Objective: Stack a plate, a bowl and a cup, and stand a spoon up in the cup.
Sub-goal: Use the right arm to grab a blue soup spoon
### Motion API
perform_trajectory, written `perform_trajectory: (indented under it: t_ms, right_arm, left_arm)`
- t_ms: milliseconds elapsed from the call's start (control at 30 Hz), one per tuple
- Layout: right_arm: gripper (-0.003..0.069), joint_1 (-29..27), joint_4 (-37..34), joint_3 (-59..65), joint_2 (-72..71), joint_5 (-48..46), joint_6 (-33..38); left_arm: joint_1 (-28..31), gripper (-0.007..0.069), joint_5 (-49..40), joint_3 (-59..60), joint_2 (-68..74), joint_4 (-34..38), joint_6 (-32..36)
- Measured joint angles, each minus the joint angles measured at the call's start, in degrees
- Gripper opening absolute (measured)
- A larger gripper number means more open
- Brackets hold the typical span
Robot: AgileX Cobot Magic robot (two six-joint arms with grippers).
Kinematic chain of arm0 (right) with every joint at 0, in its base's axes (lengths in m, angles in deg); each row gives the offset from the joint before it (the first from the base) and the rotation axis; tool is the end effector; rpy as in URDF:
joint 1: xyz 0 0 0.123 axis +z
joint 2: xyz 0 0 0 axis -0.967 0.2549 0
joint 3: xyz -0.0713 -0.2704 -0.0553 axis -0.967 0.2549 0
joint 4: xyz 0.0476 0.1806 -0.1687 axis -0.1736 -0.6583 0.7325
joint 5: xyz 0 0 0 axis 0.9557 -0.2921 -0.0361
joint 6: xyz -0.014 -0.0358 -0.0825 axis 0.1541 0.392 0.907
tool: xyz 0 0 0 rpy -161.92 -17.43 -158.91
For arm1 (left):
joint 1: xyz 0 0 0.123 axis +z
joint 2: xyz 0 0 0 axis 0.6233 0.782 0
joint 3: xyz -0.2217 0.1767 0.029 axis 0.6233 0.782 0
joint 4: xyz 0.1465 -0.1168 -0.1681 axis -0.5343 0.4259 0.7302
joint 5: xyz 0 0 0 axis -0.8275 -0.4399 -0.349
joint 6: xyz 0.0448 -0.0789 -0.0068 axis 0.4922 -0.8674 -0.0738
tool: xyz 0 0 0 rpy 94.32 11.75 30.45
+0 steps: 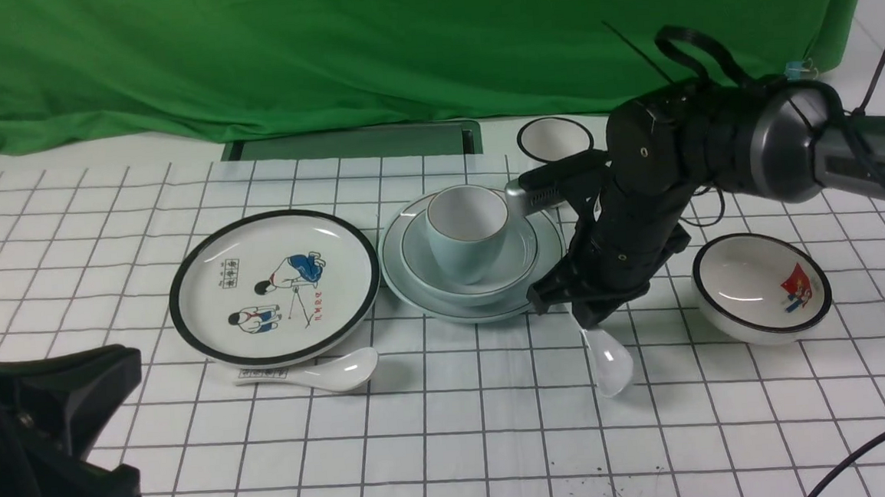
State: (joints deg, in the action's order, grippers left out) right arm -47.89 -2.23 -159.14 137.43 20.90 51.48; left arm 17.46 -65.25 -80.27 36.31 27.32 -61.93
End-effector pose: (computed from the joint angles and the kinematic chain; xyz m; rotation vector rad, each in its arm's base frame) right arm 0.3812 0.2040 0.1788 -0.6464 2.7737 0.2051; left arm 0.1171 -0.0434 0.2899 0.3287 1.9253 -0.2366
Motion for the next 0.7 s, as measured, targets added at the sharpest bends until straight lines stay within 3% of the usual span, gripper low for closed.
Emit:
perform_trajectory:
  t_ms: [133,500,533,667,700]
  right_arm:
    - [0.0010,-0.1,-0.3,0.7,-2.0,-4.2,2.8]
    - [0.0020,-0.1,-1.9,0.6,-9.6,-4.3,5.3]
    - [0.0036,-0.1,-2.0,0.6,-9.0,-4.6,5.3]
    - [0.0302,0.7,-1.6,0.6,-4.5,-4.5,6.9]
    - [0.0332,0.8,-1.3,0.6,-3.7,-4.1,6.9]
  left_arm:
    - [0.0,-0.0035,0.1,0.0,0.0,0.0,0.0]
    - [0.0,-0.0035,0.8,0.0,0.0,0.0,0.0]
    - [0.0,-0.0035,0.9,0.0,0.0,0.0,0.0]
    - [0.0,-0.0035,1.0,0.0,0.0,0.0,0.0]
    - [0.0,-0.0035,1.0,0.0,0.0,0.0,0.0]
